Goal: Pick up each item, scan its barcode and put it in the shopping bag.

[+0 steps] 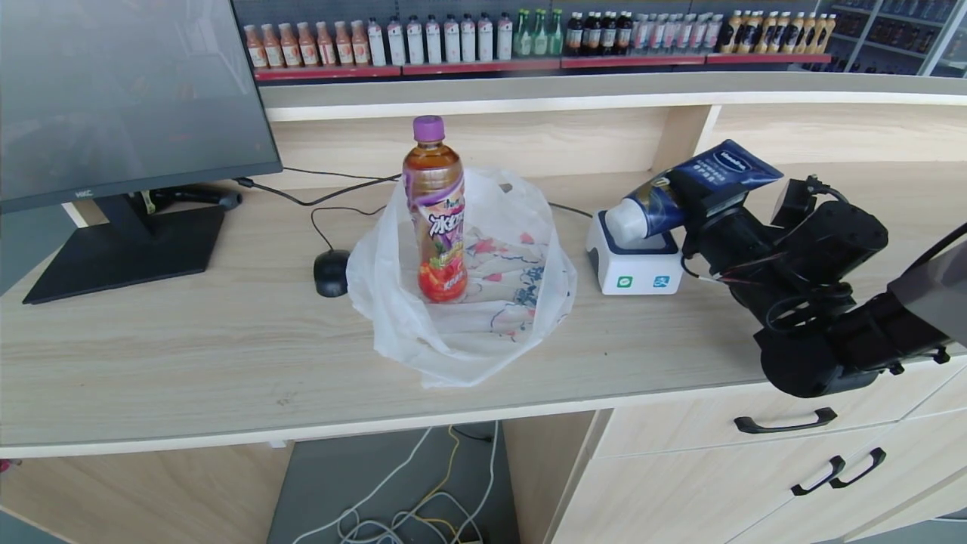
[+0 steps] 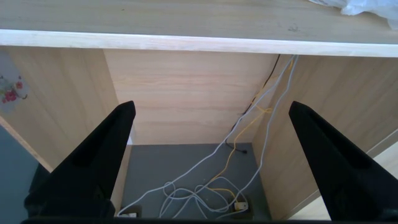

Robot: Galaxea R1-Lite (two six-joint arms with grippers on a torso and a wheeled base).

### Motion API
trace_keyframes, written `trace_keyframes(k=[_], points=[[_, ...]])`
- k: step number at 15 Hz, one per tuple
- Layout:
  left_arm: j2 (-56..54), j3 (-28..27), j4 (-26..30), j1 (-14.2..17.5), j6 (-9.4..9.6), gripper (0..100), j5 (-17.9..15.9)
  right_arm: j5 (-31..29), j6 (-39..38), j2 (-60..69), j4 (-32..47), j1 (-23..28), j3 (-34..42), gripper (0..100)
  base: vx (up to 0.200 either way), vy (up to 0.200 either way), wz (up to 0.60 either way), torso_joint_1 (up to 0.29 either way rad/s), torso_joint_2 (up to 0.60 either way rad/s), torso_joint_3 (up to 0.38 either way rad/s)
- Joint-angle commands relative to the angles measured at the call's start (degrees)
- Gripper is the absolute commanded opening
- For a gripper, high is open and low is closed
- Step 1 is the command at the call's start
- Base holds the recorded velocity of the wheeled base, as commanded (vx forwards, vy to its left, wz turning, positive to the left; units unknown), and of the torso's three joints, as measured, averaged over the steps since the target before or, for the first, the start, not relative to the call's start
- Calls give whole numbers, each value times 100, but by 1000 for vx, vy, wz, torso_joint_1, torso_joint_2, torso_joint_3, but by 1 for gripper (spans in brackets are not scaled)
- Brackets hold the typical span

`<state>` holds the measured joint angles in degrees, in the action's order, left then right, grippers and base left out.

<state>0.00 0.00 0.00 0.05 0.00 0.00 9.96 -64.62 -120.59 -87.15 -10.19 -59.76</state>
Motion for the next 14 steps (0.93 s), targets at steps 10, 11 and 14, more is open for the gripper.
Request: trace_keyframes(k=[10, 11, 14], points=[[0, 0, 0, -5, 0, 100, 0, 6, 2, -149, 5, 8, -1, 0, 0, 0, 0, 0, 0, 0], [0, 0, 0, 4, -9, 100, 0, 6, 2, -158, 5, 8, -1, 0, 0, 0, 0, 0, 0, 0], [0, 0, 0, 4, 0, 100, 0, -3, 11, -131, 5, 8, 8, 0, 0, 0, 0, 0, 0, 0]])
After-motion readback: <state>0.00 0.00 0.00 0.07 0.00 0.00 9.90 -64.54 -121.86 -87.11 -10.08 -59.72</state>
